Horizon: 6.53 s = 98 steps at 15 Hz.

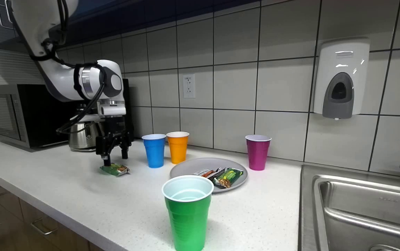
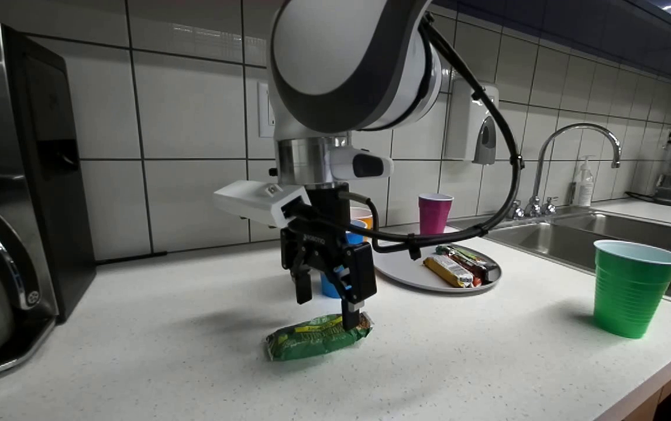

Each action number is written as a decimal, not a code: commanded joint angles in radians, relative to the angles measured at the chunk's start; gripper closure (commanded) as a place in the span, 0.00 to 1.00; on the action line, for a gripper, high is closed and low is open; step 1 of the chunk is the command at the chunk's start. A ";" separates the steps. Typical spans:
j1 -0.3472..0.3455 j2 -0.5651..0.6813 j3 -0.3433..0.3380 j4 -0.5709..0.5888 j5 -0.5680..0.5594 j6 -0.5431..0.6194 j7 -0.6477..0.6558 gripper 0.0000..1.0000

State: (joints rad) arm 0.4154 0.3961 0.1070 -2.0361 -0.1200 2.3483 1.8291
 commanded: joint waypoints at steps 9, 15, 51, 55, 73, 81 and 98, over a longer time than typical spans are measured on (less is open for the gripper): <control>0.001 0.016 0.000 -0.003 -0.002 0.014 0.113 0.00; 0.000 0.032 -0.001 0.002 0.000 0.016 0.118 0.00; -0.043 -0.137 0.006 -0.127 -0.016 0.047 -0.021 0.88; -0.065 -0.163 0.003 -0.150 -0.015 0.027 -0.085 0.88; -0.149 -0.215 -0.026 -0.148 -0.096 -0.086 -0.175 0.88; -0.199 -0.218 -0.047 -0.134 -0.095 -0.113 -0.271 0.88; -0.232 -0.107 -0.079 0.024 -0.087 -0.182 -0.527 0.88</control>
State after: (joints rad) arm 0.1944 0.2524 0.0286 -2.0784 -0.1991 2.2245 1.3563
